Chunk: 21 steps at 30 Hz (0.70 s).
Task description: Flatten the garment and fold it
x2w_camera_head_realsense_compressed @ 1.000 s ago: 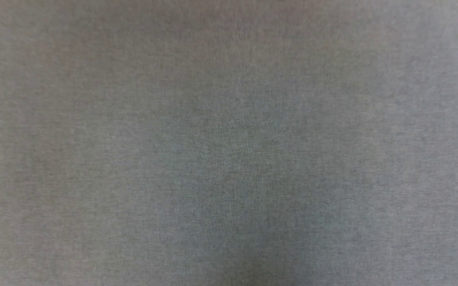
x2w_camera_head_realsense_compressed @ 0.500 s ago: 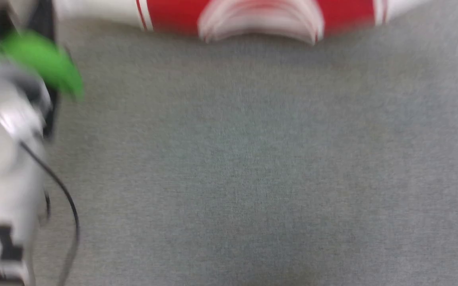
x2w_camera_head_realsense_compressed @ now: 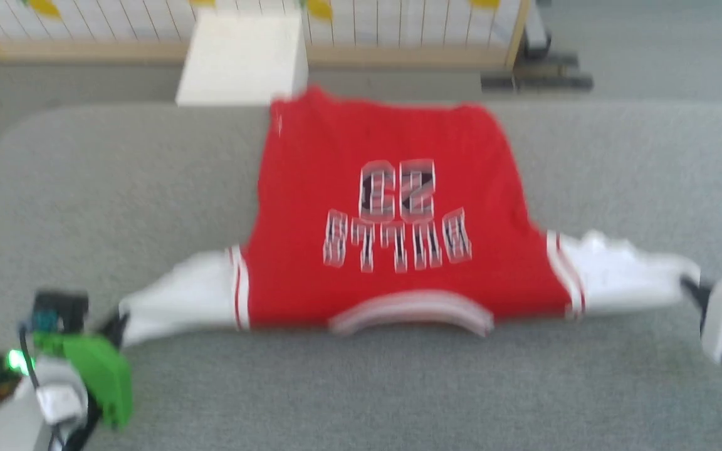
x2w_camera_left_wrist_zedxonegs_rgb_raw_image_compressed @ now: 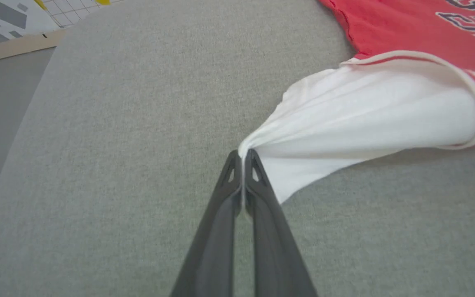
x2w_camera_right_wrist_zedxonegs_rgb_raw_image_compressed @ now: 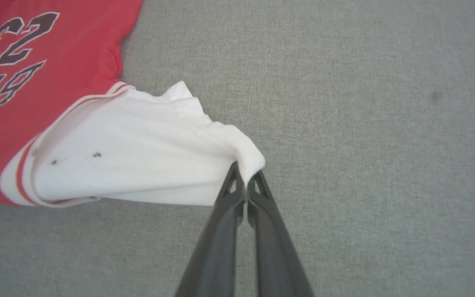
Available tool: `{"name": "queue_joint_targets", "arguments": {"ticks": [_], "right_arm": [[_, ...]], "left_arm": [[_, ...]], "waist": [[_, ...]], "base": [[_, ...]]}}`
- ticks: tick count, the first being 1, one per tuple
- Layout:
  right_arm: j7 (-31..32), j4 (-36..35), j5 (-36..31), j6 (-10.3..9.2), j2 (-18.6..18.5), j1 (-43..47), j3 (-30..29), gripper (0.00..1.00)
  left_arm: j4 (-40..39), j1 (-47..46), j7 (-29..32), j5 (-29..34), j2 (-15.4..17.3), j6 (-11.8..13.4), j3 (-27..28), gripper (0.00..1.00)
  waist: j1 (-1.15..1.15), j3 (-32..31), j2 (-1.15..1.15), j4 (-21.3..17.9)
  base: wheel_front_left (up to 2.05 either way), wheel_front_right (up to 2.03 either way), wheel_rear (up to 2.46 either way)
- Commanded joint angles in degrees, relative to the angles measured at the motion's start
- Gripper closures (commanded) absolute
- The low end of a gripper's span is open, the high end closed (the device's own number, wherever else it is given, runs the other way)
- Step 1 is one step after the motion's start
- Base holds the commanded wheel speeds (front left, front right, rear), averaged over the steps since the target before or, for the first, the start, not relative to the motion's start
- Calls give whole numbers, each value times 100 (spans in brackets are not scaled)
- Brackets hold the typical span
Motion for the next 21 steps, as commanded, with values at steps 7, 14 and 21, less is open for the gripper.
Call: {"name": "queue_joint_targets", "arguments": {"ticks": [7, 14, 21], "right_arm": [[1305, -838, 224, -16, -167, 1579, -633, 100], [2415, -1846, -155, -16, 109, 2814, -1500, 100], [2791, -2656, -656, -16, 553, 3188, -1962, 0]], "left_arm": [[-1222, 1634, 1285, -664, 449, 99, 6, 100], [-2647, 2684, 2097, -1102, 442, 518, -61, 100], [-3320, 2806, 2164, -1167, 133, 778, -194, 100]], "waist": [[1, -927, 0, 70], [1, -910, 0, 125], [1, -663, 0, 284]], "base": [[0, 0, 0], [0, 0, 0], [0, 0, 0]]}}
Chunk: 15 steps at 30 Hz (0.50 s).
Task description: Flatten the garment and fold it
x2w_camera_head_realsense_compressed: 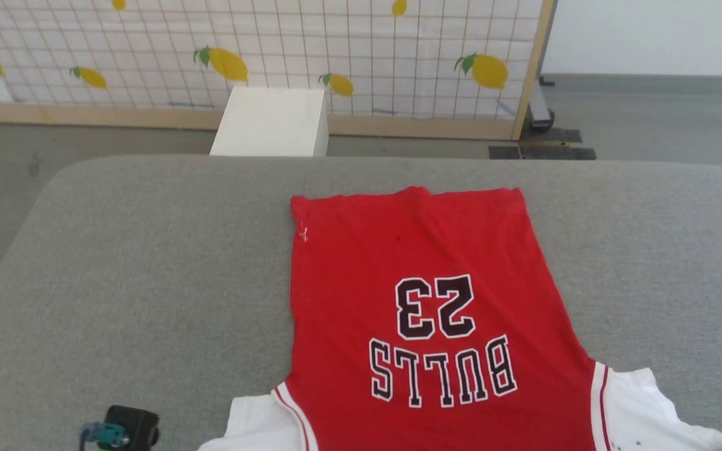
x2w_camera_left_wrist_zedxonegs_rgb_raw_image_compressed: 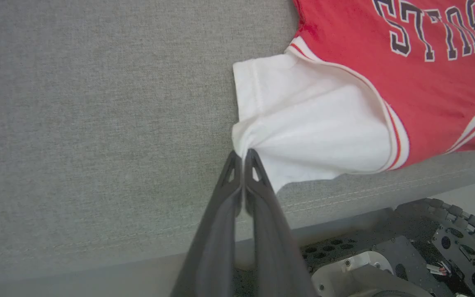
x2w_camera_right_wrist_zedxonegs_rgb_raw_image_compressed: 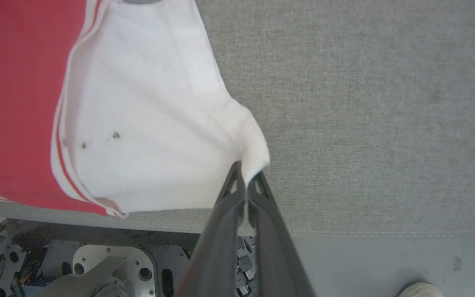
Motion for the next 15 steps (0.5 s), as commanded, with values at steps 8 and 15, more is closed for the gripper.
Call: {"name": "queue_joint_targets", "arguments": {"ticks": [8, 15], "right_arm": [[28, -858, 114, -12, 87, -965, -27, 0], [185, -497, -15, -12, -85, -2848, 233, 0]], "left_arm": [[-668, -382, 102, 92, -208, 66, -176, 100], [-1424, -708, 198, 363, -392, 125, -478, 100]], "waist": [[1, 869, 0, 599], [1, 1915, 0, 1302]], "base": [[0, 0, 0], [0, 0, 0]]}}
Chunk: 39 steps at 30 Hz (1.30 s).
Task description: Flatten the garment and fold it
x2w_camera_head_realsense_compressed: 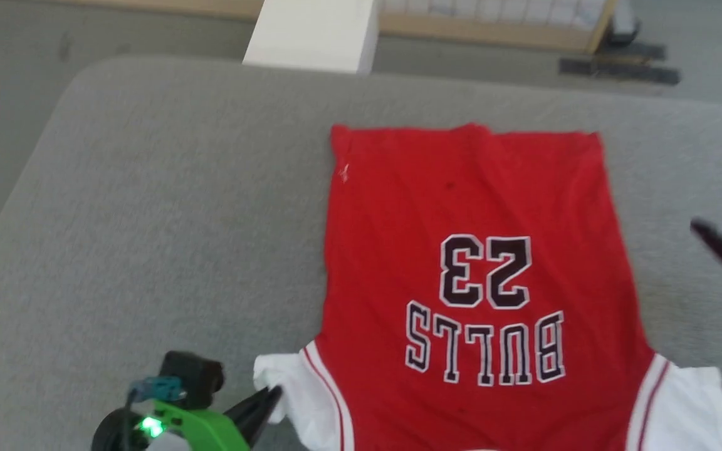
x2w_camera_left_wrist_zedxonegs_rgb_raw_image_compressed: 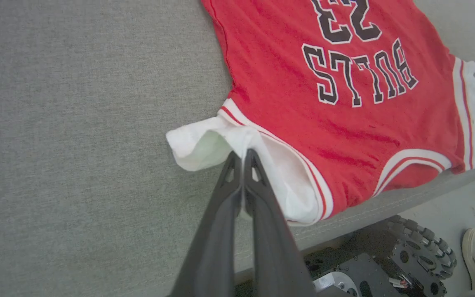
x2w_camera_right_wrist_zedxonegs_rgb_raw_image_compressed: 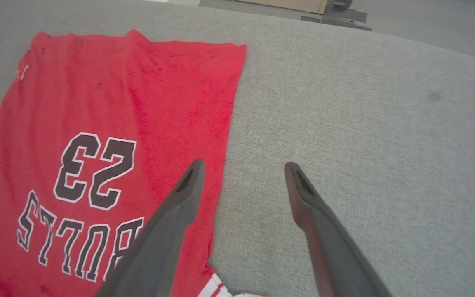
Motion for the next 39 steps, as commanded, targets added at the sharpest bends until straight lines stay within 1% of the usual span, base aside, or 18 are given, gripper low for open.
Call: {"name": "queue_joint_targets", "arguments": {"ticks": [1, 6, 12, 18, 23, 24, 25, 29, 33, 38, 39], "right_arm": [[64, 167, -70, -9, -38, -317, 76, 0], [268, 996, -370, -9, -201, -1509, 252, 0], [283, 1976, -806, -9, -389, -2574, 350, 0], [293, 2753, -1176, -9, -459, -3176, 327, 0], [409, 3139, -1367, -9, -502, -3215, 526, 0], [471, 3210, -1361, -9, -509, -3159, 583, 67], [517, 3267, -1359, -9, -521, -3095, 635, 100], [513, 3410, -1381, -9, -567, -2886, 657, 100], [396, 3509, -1400, -9, -563, -2594, 647, 100], [229, 3395, -1258, -9, -516, -1962, 721, 100], [122, 3202, -1091, -9, -484, -1530, 744, 100]], "left_arm": [[-95, -144, -4, 113, -80, 45, -43, 100], [-354, -345, -96, 363, -326, 87, -305, 100], [-439, -486, -238, 583, -567, 121, -546, 100], [-377, -583, -351, 666, -712, 102, -685, 100], [-229, -639, -430, 657, -786, 67, -740, 100], [-189, -646, -446, 648, -798, 66, -739, 100], [-147, -646, -461, 640, -802, 69, -732, 100], [-14, -652, -507, 614, -784, 62, -696, 100], [119, -627, -545, 548, -747, 63, -627, 100], [290, -498, -584, 434, -647, 116, -474, 100], [388, -376, -618, 344, -601, 168, -370, 100]], "waist": [[0, 913, 0, 789], [0, 1459, 0, 1219], [0, 1885, 0, 1510], [0, 2062, 0, 1691], [0, 2061, 0, 1731], [0, 2037, 0, 1718], [0, 1999, 0, 1694], [0, 1805, 0, 1551], [0, 1482, 0, 1289], [0, 933, 0, 785], [0, 647, 0, 482]], "base": [[0, 0, 0], [0, 0, 0], [0, 0, 0], [0, 0, 0], [0, 0, 0], [0, 0, 0], [0, 0, 0], [0, 0, 0], [0, 0, 0], [0, 0, 0], [0, 0, 0]]}}
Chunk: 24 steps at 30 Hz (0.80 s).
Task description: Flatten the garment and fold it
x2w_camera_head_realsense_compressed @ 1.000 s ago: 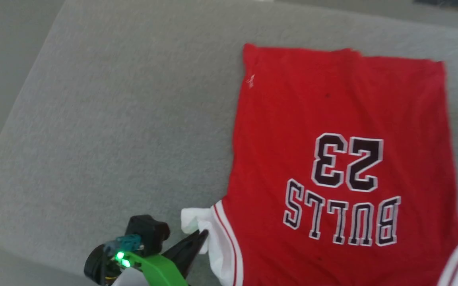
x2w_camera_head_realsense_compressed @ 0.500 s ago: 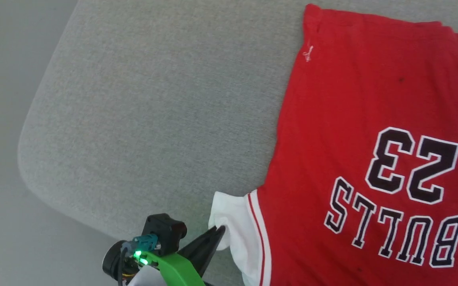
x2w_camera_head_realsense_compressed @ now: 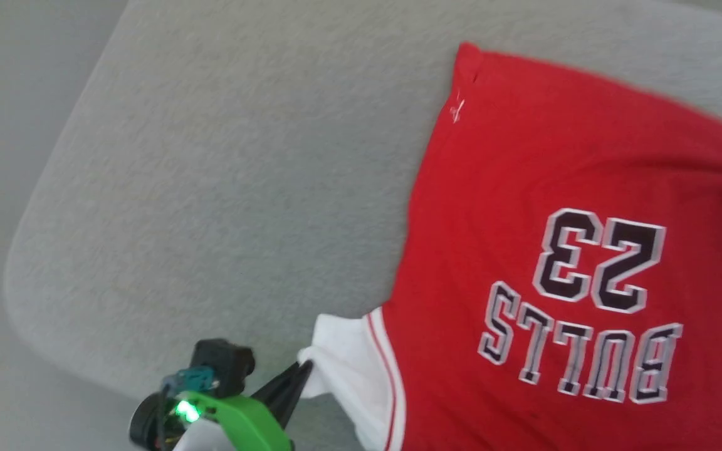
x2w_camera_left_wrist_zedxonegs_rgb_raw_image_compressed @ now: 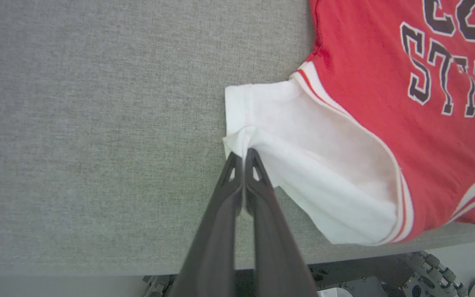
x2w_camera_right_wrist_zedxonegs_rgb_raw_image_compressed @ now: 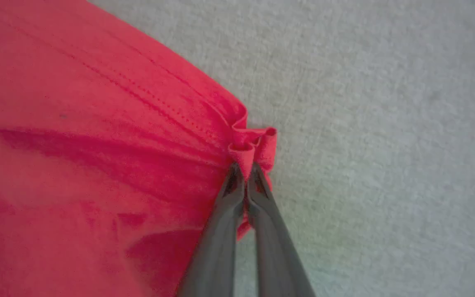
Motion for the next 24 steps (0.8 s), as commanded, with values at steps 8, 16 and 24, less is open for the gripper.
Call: {"name": "queue_joint_targets", "arguments": {"ticks": [8, 16, 24], "right_arm": [[130, -1104, 598, -10, -66, 2186, -189, 100], [661, -2756, 596, -10, 322, 3863, -1222, 100], [1162, -3612, 258, -10, 1163, 5139, -1823, 100]], "left_arm": [[281, 389, -146, -212, 127, 113, 173, 100], [388, 588, -257, -280, 153, 172, 233, 100], [490, 630, -467, -353, 40, 283, 351, 100]], "waist": [[0, -1305, 0, -1325], [0, -1626, 0, -1512], [0, -1648, 0, -1498]], "base": [[0, 0, 0], [0, 0, 0], [0, 0, 0]]}}
